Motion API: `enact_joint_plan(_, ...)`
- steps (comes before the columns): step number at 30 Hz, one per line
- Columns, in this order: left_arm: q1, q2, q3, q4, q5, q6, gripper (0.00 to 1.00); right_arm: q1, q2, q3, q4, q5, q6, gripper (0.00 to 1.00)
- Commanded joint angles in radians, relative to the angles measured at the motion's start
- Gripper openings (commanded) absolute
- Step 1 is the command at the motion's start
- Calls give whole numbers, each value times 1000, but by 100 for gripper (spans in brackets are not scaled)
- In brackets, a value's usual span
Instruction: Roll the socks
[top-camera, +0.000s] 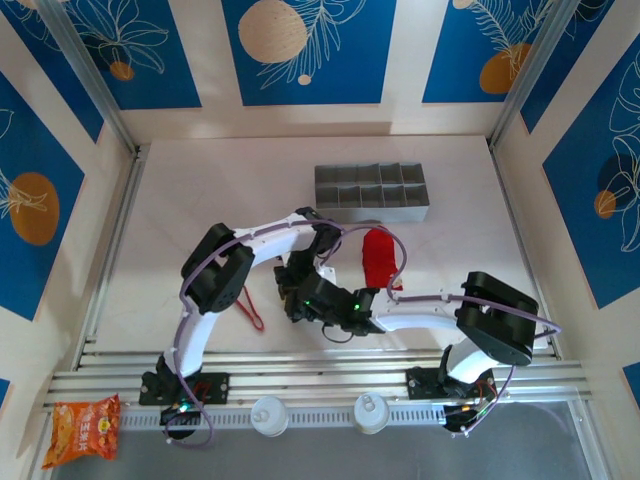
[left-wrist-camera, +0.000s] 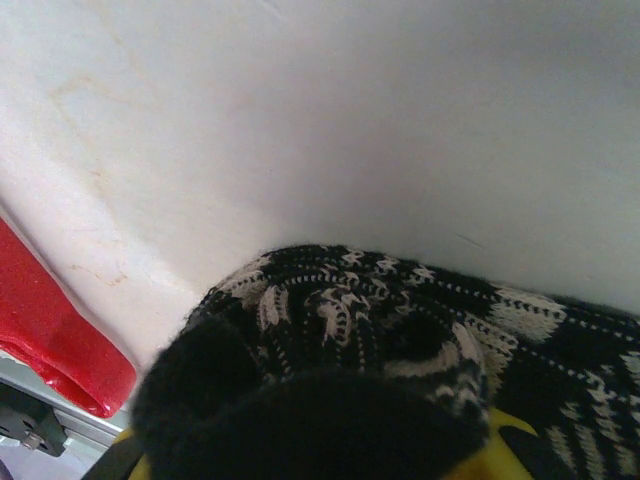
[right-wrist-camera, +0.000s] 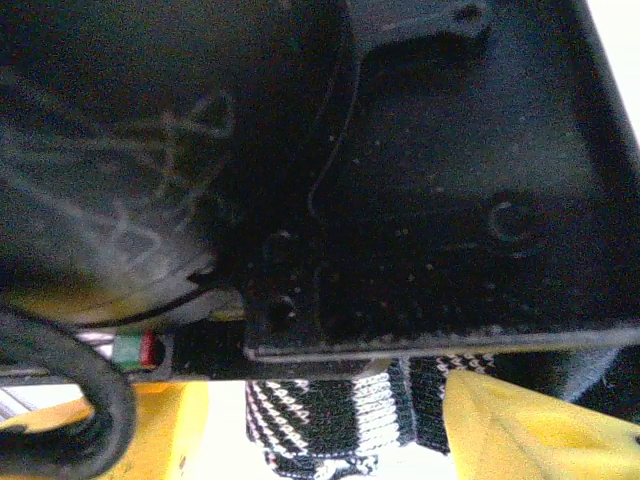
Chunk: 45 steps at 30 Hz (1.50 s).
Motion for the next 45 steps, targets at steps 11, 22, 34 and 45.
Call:
enact_joint_plan(11, -86, 88, -101, 190, -11, 10, 0, 107, -50, -177, 197, 20, 69, 63)
enact_joint_plan(22, -70, 47, -152, 295, -2, 24, 0, 237, -191, -190, 17, 209, 360, 64)
enact_joint_plan(34, -66, 25, -161, 315, 22, 51, 0, 173, -41, -237, 332, 189, 444, 64)
enact_joint_plan(45, -66, 20, -162, 326, 46, 60, 0, 145, 37, -217, 406, 139, 500, 63)
